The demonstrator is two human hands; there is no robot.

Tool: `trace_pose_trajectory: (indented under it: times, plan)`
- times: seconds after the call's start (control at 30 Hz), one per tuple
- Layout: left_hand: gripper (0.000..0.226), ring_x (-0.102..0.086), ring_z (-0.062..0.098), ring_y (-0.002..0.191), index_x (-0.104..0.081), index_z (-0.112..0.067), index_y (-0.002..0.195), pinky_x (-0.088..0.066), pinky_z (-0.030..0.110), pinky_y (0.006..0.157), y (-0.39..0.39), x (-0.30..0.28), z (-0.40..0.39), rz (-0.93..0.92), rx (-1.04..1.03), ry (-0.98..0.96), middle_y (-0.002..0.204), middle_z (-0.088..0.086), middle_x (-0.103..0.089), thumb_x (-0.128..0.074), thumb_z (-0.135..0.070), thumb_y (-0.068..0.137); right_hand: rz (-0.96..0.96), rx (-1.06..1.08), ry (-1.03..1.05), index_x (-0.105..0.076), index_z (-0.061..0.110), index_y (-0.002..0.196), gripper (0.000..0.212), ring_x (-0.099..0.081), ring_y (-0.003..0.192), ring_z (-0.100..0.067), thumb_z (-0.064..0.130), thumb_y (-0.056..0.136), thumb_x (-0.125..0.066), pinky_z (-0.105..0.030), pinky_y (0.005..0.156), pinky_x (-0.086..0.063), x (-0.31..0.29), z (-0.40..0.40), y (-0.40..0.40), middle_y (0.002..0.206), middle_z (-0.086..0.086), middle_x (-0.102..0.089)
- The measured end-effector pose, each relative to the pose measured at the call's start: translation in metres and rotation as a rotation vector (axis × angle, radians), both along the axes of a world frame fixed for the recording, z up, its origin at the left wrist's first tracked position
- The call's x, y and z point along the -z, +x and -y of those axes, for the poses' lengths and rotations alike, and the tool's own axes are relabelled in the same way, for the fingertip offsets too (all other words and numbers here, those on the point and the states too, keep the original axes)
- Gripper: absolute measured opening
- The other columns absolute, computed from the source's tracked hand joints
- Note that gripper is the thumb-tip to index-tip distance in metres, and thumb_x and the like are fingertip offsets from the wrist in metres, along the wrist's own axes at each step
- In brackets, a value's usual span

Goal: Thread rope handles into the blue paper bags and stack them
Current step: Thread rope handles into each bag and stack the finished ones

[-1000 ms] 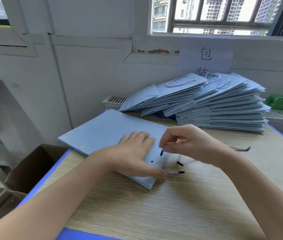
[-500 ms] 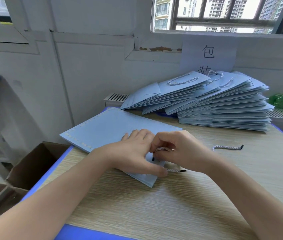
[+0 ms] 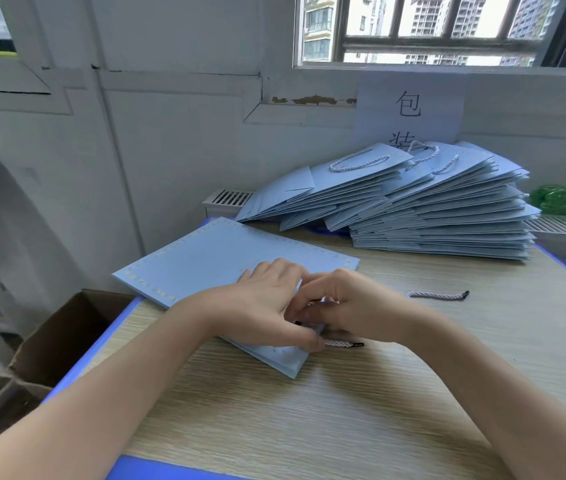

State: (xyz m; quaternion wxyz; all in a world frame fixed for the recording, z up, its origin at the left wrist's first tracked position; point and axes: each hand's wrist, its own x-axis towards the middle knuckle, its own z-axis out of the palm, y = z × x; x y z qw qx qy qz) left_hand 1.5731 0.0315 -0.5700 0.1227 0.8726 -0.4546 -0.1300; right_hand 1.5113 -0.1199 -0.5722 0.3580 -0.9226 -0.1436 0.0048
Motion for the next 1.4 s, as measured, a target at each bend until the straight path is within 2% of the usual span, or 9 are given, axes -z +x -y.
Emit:
trace_pose_trajectory:
  times: [0.13,0.23,0.4,0.57,0.67,0.8,1.07,1.23,1.4]
  plan:
    - [0.065,-0.022,0.007,0.128,-0.031,-0.034,0.129,-0.024,0.033,0.109,0.001,-0.002,0.0,-0.005,0.017,-0.024,0.133,-0.012,-0.029,-0.063,-0.059,0.079,-0.024,0.014,-0.035,-0.074,0.021,0.088,0.019,-0.056,0.07,0.001,0.007,0.088,-0.061,-0.012,0.068,-0.042,-0.002,0.003,-0.002,0.084,0.011,-0.064]
    - [0.069,-0.023,0.006,0.129,-0.032,-0.033,0.129,-0.027,0.034,0.109,0.001,-0.003,-0.001,-0.001,0.001,-0.048,0.132,-0.014,-0.029,-0.06,-0.059,0.072,0.02,0.058,0.02,-0.075,0.02,0.087,0.02,-0.056,0.067,0.006,0.005,0.087,-0.062,-0.008,0.067,-0.039,-0.001,0.005,-0.002,0.075,0.023,-0.061]
    - [0.027,-0.042,0.002,0.096,-0.043,-0.039,0.086,-0.038,0.021,0.082,0.001,-0.009,-0.002,0.047,-0.014,-0.204,0.097,-0.016,-0.047,-0.06,-0.047,0.067,0.08,0.04,0.092,-0.074,0.022,0.086,0.018,-0.05,0.068,0.004,0.008,0.087,-0.064,-0.009,0.067,-0.035,-0.006,0.009,-0.005,0.077,0.016,-0.056]
    - [0.027,-0.048,0.002,0.08,-0.041,-0.027,0.076,-0.038,0.021,0.066,-0.001,-0.011,-0.001,0.085,0.014,-0.226,0.084,-0.012,-0.05,-0.068,-0.029,0.075,0.157,-0.002,0.077,-0.075,0.01,0.088,0.017,-0.053,0.083,0.003,0.0,0.085,-0.062,-0.01,0.073,-0.039,0.004,-0.006,-0.004,0.082,0.024,-0.057]
    - [0.027,-0.042,0.005,0.089,-0.04,-0.029,0.083,-0.038,0.022,0.075,0.001,-0.008,-0.003,0.126,-0.009,-0.174,0.093,-0.01,-0.045,-0.064,-0.036,0.076,0.179,0.087,0.09,-0.075,0.012,0.088,0.018,-0.053,0.075,0.009,0.0,0.085,-0.062,-0.007,0.071,-0.037,0.008,-0.008,0.0,0.082,0.02,-0.057]
    - [0.045,-0.036,0.014,0.109,-0.042,-0.027,0.115,-0.037,0.03,0.091,0.003,-0.005,-0.005,0.14,-0.101,0.039,0.112,-0.003,-0.04,-0.057,-0.05,0.08,0.249,0.223,0.175,-0.074,0.022,0.083,0.016,-0.053,0.069,0.004,0.007,0.081,-0.07,-0.009,0.067,-0.037,0.007,0.0,0.003,0.08,0.011,-0.061]
    - [0.042,-0.045,0.013,0.092,-0.036,-0.027,0.096,-0.04,0.031,0.079,-0.004,-0.004,0.0,0.111,-0.054,-0.108,0.089,-0.014,-0.043,-0.062,-0.056,0.079,0.241,0.216,0.102,-0.071,0.023,0.077,0.017,-0.056,0.069,0.006,0.006,0.079,-0.071,-0.009,0.068,-0.039,0.005,-0.002,0.0,0.076,0.016,-0.065]
    - [0.043,-0.048,0.014,0.088,-0.036,-0.024,0.094,-0.041,0.031,0.074,-0.008,-0.005,0.0,0.121,-0.051,-0.158,0.092,-0.01,-0.049,-0.065,-0.052,0.078,0.253,0.207,0.053,-0.059,0.039,0.065,0.04,-0.054,0.068,0.006,0.003,0.077,-0.072,-0.007,0.066,-0.038,0.008,-0.004,0.0,0.074,0.015,-0.059]
    - [0.044,-0.048,0.016,0.088,-0.037,-0.023,0.096,-0.042,0.033,0.075,-0.009,-0.006,0.0,0.117,-0.046,-0.158,0.092,-0.008,-0.05,-0.065,-0.052,0.078,0.213,0.21,0.026,-0.069,0.021,0.075,0.016,-0.053,0.066,0.008,0.005,0.08,-0.069,-0.007,0.066,-0.037,0.007,-0.005,0.0,0.074,0.011,-0.061]
